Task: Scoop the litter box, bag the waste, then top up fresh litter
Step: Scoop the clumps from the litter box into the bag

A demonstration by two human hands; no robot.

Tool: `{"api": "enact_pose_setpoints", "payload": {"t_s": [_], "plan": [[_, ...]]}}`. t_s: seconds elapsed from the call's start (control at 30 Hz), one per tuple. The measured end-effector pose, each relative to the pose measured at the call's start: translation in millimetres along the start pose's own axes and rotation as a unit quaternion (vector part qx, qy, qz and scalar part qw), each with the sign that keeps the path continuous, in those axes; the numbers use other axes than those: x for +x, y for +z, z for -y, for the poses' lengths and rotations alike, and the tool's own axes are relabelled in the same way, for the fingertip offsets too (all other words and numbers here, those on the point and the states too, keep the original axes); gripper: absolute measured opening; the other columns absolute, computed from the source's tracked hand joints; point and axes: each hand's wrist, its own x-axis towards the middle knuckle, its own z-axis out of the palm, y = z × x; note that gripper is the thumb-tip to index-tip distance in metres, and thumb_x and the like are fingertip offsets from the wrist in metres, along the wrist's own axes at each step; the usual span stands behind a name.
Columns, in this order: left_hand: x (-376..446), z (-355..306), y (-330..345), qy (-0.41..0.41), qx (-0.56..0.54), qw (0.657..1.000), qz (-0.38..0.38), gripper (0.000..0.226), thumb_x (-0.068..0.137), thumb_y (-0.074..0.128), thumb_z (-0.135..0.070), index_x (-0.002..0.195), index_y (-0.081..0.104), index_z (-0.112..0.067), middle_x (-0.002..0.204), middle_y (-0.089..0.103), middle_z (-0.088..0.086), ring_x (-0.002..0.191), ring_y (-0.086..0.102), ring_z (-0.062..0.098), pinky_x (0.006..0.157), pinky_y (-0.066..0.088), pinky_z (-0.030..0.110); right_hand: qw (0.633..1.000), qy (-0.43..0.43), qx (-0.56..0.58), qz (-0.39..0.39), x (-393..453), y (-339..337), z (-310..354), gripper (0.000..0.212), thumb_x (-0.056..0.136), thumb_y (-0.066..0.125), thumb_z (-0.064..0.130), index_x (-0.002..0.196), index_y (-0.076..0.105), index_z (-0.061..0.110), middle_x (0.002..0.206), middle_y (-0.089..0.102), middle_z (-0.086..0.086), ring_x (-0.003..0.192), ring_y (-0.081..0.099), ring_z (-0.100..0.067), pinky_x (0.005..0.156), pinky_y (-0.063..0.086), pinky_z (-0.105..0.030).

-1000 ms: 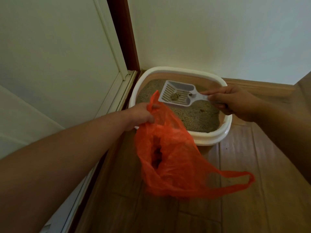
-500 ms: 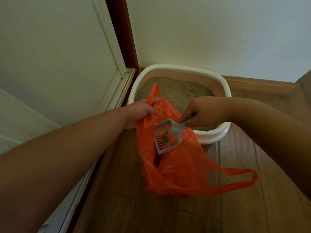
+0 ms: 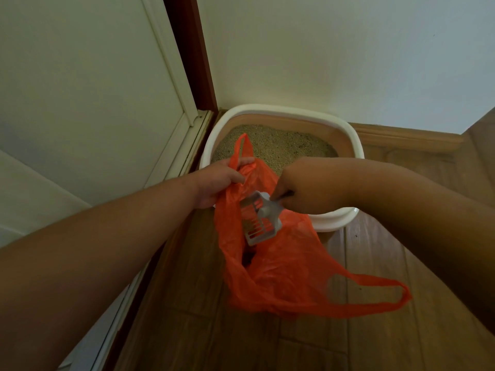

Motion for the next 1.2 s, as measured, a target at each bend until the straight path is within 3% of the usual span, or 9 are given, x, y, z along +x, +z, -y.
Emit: {"api": "enact_pose_setpoints", "payload": {"t_s": [0.27, 0.5, 0.63, 0.73, 0.8, 0.9, 1.0, 1.1, 1.2], "plan": [[2, 0, 0, 0.0, 0.001, 1.0, -0.004, 0.071, 0.087, 0.05, 0.01, 0.139, 0.064, -0.036, 0.133, 0.068, 0.015, 0.124, 0.064, 0.043, 0.108, 0.05, 0.058, 0.999, 0.001, 0.017, 0.033, 3, 10, -1, 0.035, 0.1, 0.047, 0.018, 0.122, 0.073, 0.023, 0.11, 0.075, 0.003, 0.094, 0.066, -0.02, 0.088, 0.053, -0.038], [-1, -2, 1, 0.003, 0.01, 1.0, -0.009, 0.068, 0.091, 0.049, 0.011, 0.141, 0.062, -0.033, 0.127, 0.07, 0.012, 0.112, 0.07, 0.035, 0.103, 0.055, 0.052, 0.996, 0.003, 0.068, 0.05, 2, 11, -3, 0.032, 0.1, 0.051, 0.021, 0.121, 0.075, 0.027, 0.113, 0.075, 0.01, 0.096, 0.067, -0.012, 0.09, 0.052, -0.033], [3, 5, -4, -0.008, 0.016, 1.0, -0.018, 0.063, 0.093, 0.052, 0.011, 0.139, 0.064, -0.029, 0.125, 0.072, 0.015, 0.116, 0.069, 0.042, 0.101, 0.056, 0.054, 0.987, 0.046, 0.15, 0.024, -1, 3, -28, 0.028, 0.099, 0.056, 0.025, 0.118, 0.075, 0.035, 0.084, 0.07, 0.028, 0.073, 0.062, 0.012, 0.07, 0.046, -0.016], [5, 8, -5, -0.018, 0.026, 0.999, -0.042, 0.051, 0.095, 0.058, 0.006, 0.136, 0.065, -0.023, 0.122, 0.073, 0.013, 0.103, 0.075, 0.03, 0.085, 0.063, 0.041, 0.959, 0.09, 0.266, -0.031, -2, 1, -57, 0.021, 0.097, 0.062, 0.029, 0.107, 0.078, 0.04, 0.064, 0.067, 0.015, 0.054, 0.057, 0.0, 0.057, 0.041, -0.018], [9, 10, -6, -0.023, 0.028, 0.996, -0.077, 0.039, 0.094, 0.064, 0.001, 0.126, 0.07, -0.02, 0.112, 0.078, 0.014, 0.1, 0.076, 0.03, 0.091, 0.062, 0.045, 0.919, 0.123, 0.369, -0.064, -3, 7, -76, 0.02, 0.095, 0.065, 0.025, 0.102, 0.08, 0.036, 0.057, 0.059, 0.003, 0.049, 0.046, -0.012, 0.046, 0.036, -0.025], [15, 16, -9, -0.038, 0.03, 0.992, -0.113, 0.038, 0.092, 0.061, 0.005, 0.12, 0.072, -0.017, 0.1, 0.08, 0.014, 0.084, 0.078, 0.03, 0.088, 0.063, 0.047, 0.852, 0.192, 0.472, -0.123, -4, 18, -93, 0.018, 0.094, 0.065, 0.021, 0.1, 0.081, 0.027, 0.058, 0.052, -0.002, 0.052, 0.038, -0.019, 0.05, 0.031, -0.03], [14, 24, -9, -0.056, 0.064, 0.991, -0.1, 0.036, 0.09, 0.065, 0.001, 0.117, 0.074, -0.022, 0.105, 0.079, 0.013, 0.087, 0.078, 0.028, 0.088, 0.063, 0.046, 0.868, 0.26, 0.368, -0.208, 3, 23, -100, 0.02, 0.098, 0.061, 0.022, 0.109, 0.078, 0.027, 0.069, 0.063, -0.004, 0.061, 0.051, -0.019, 0.057, 0.043, -0.028], [15, 28, -5, -0.062, 0.075, 0.992, -0.083, 0.03, 0.086, 0.073, -0.005, 0.111, 0.077, -0.022, 0.105, 0.08, 0.012, 0.096, 0.078, 0.031, 0.093, 0.061, 0.051, 0.918, 0.283, 0.213, -0.177, 12, 31, -105, 0.025, 0.102, 0.053, 0.025, 0.114, 0.075, 0.021, 0.075, 0.067, -0.003, 0.062, 0.06, -0.014, 0.052, 0.044, -0.023], [18, 27, 0, -0.048, 0.089, 0.991, -0.087, 0.028, 0.087, 0.073, -0.003, 0.11, 0.078, -0.019, 0.103, 0.08, 0.013, 0.093, 0.077, 0.03, 0.095, 0.061, 0.048, 0.922, 0.34, 0.141, -0.117, 21, 41, -118, 0.023, 0.101, 0.055, 0.023, 0.112, 0.072, 0.012, 0.076, 0.065, -0.003, 0.069, 0.065, -0.016, 0.061, 0.056, -0.031]]}}
